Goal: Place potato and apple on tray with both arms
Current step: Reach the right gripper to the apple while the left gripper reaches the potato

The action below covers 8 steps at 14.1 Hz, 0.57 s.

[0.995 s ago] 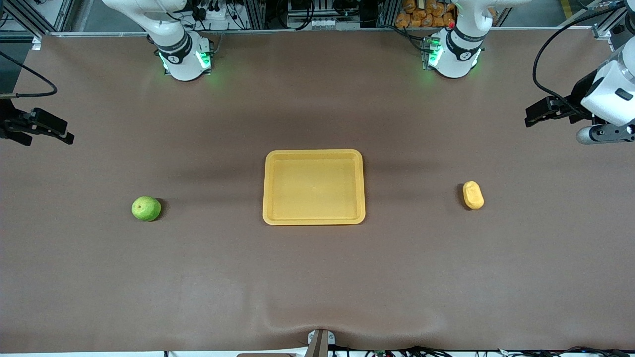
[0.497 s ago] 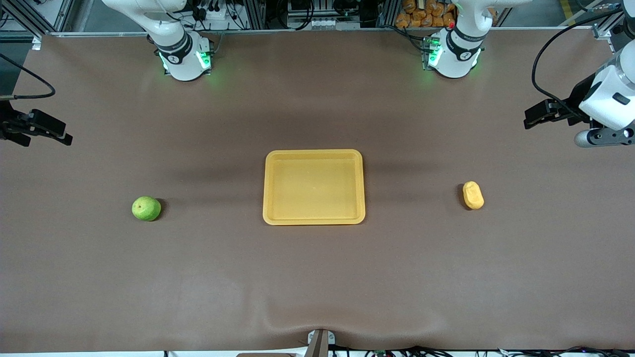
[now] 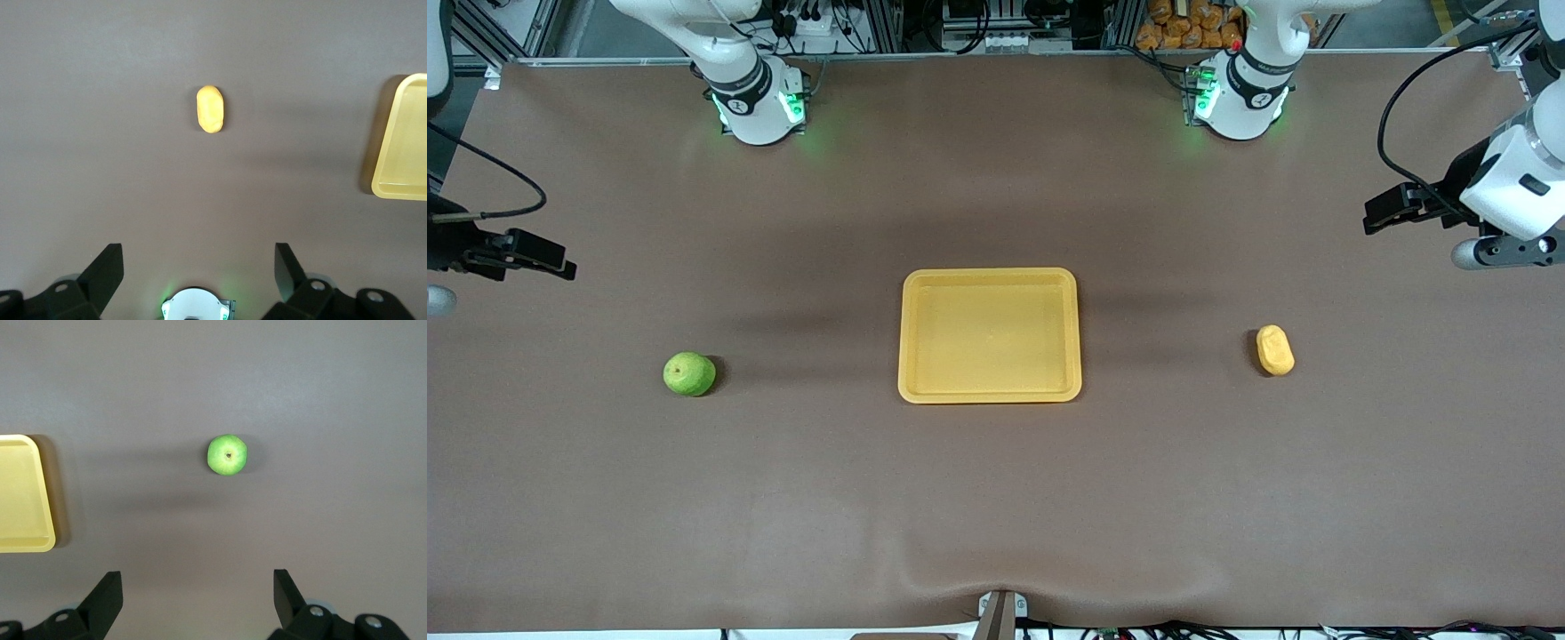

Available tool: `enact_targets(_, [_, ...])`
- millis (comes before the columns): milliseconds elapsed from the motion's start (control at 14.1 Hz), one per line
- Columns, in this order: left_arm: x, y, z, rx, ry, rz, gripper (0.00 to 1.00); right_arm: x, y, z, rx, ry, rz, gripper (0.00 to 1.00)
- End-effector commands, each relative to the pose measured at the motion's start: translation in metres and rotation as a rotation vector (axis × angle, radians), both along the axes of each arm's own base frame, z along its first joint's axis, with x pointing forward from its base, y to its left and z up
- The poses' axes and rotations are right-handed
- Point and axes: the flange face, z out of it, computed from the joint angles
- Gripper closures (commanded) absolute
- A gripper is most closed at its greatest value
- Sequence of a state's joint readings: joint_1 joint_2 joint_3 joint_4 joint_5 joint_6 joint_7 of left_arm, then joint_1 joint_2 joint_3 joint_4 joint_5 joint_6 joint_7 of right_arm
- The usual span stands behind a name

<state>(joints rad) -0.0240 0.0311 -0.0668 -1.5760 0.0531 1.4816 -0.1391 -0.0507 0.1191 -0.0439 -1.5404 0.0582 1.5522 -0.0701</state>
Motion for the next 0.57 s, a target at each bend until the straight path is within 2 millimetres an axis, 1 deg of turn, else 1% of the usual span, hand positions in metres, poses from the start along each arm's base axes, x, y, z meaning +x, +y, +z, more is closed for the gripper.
enact_targets(0, [0.006,0.000,-0.021,0.031,0.036,-0.018,0.00,0.006,-0.002,-0.013,0.010,0.023,0.003,0.00])
enact_targets(71, [0.009,0.001,-0.027,0.031,0.030,-0.017,0.00,0.008,-0.002,-0.019,0.010,0.034,0.002,0.00])
enact_targets(142, [0.013,0.003,-0.030,0.029,0.017,-0.014,0.00,0.009,-0.002,-0.022,0.010,0.036,0.002,0.00])
enact_targets(284, [0.014,0.003,-0.037,0.027,0.018,-0.013,0.00,0.015,0.000,-0.033,0.012,0.049,0.005,0.00])
enact_targets(355, [0.015,0.003,-0.043,0.027,0.013,-0.024,0.00,0.018,0.000,-0.042,0.013,0.063,0.005,0.00])
enact_targets(426, [0.016,0.001,-0.048,0.026,0.013,-0.031,0.00,0.022,0.001,-0.052,0.016,0.075,0.007,0.00])
enact_targets(497, [0.019,-0.002,-0.056,0.025,0.024,-0.035,0.00,0.025,0.001,-0.057,0.015,0.075,0.008,0.00])
